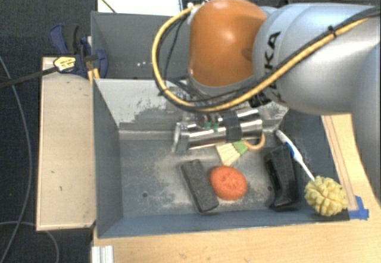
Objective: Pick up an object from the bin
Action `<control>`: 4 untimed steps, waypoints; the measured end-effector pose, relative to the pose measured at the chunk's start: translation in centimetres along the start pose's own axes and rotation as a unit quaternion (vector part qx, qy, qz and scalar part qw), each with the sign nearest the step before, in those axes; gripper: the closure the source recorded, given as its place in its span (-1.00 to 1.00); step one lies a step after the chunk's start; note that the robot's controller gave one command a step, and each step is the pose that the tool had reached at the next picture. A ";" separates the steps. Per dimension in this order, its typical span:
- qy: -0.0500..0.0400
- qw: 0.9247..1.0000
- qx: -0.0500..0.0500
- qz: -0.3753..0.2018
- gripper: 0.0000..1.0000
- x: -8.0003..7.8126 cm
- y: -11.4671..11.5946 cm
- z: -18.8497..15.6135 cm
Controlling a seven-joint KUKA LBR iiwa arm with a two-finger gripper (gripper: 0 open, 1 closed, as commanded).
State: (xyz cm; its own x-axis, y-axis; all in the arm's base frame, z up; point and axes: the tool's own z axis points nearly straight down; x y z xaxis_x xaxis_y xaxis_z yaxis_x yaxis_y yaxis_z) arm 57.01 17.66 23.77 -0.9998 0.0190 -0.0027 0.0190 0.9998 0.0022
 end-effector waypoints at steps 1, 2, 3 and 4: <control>0.000 1.000 0.000 0.000 -1.00 0.0 0.0 0.0; 0.000 0.998 0.000 -0.065 -1.00 1.9 -6.9 4.1; -0.006 0.998 -0.002 -0.068 -1.00 -1.1 -6.6 6.1; -0.005 0.997 -0.001 -0.082 -1.00 0.7 -6.6 -7.8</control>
Offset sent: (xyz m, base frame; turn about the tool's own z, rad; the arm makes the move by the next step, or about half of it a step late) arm -0.0211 -0.0667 -0.0405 -0.1324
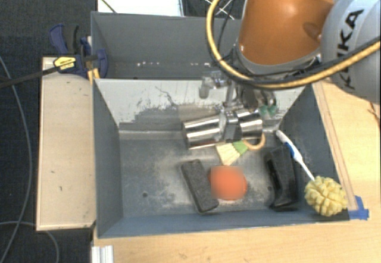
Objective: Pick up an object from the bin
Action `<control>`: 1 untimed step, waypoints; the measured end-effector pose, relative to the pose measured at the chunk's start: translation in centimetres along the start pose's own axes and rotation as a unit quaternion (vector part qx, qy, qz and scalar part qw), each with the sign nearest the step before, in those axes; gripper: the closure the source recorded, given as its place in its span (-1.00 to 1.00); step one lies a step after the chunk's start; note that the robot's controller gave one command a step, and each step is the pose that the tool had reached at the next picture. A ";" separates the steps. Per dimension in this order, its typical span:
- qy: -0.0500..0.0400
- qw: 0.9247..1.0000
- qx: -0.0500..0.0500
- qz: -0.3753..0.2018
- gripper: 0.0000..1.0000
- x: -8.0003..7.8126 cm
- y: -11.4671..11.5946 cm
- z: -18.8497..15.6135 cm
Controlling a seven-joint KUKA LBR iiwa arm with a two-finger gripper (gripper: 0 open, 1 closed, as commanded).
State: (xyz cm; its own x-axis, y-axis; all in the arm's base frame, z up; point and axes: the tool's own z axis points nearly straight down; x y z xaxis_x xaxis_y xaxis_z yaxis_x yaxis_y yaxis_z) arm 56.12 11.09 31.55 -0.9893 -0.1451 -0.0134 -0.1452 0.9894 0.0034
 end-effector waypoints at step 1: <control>-0.011 1.000 -0.001 -0.001 -1.00 -0.2 -0.5 -0.2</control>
Offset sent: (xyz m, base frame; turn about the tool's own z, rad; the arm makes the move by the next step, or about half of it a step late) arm 0.0178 0.0167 -0.0855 -0.2010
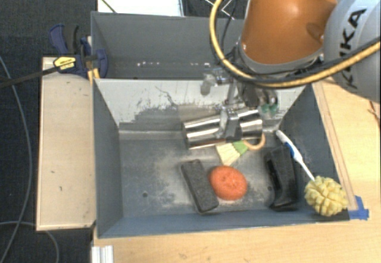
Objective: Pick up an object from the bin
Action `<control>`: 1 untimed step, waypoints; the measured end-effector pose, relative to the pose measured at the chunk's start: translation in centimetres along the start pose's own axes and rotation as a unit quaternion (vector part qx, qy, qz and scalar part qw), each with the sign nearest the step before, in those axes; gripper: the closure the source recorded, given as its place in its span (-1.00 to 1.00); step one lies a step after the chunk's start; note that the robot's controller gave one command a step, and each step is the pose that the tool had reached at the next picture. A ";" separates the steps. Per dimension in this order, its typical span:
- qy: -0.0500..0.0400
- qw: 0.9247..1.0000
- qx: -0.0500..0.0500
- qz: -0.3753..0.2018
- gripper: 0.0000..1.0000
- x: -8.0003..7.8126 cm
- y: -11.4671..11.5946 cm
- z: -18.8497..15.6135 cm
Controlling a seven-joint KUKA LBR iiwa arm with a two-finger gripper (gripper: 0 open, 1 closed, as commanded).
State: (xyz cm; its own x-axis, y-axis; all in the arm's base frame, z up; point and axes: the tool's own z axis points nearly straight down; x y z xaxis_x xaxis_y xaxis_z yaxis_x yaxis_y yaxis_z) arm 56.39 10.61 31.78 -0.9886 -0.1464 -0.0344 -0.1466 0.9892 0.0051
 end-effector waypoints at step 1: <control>0.002 0.995 -0.001 -0.100 -1.00 -1.5 1.9 8.9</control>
Offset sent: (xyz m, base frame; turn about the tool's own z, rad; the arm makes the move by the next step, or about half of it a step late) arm -0.0135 0.0141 -0.0770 0.0624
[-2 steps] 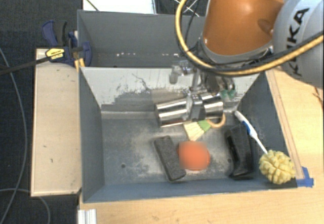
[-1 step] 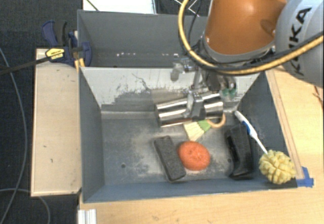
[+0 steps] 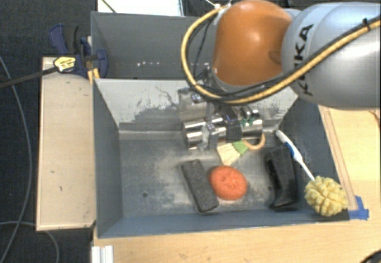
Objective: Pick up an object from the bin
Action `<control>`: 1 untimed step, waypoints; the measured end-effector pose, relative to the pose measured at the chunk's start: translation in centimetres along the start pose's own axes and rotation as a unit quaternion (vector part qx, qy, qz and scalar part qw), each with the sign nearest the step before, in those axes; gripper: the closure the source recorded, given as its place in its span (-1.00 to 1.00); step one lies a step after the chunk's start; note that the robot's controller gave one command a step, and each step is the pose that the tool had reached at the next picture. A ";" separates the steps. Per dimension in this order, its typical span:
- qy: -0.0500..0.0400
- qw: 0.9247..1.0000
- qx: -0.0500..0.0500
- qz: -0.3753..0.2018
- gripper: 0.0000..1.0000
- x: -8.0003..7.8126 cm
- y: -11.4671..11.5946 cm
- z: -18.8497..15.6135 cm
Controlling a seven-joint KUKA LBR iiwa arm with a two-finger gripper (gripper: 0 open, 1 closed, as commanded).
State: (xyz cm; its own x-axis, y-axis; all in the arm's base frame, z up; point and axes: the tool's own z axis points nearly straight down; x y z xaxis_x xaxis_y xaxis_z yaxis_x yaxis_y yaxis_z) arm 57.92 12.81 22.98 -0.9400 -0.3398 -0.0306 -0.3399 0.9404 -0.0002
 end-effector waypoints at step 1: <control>0.002 0.991 0.001 0.131 -1.00 2.9 0.2 -1.3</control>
Offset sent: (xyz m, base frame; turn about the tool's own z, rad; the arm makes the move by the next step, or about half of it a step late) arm -0.0176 -0.0302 -0.0400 0.0800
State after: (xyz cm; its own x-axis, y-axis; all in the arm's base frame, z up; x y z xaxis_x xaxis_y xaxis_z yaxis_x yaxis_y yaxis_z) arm 55.08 11.99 24.18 -0.9961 -0.0839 -0.0259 -0.0840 0.9965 0.0048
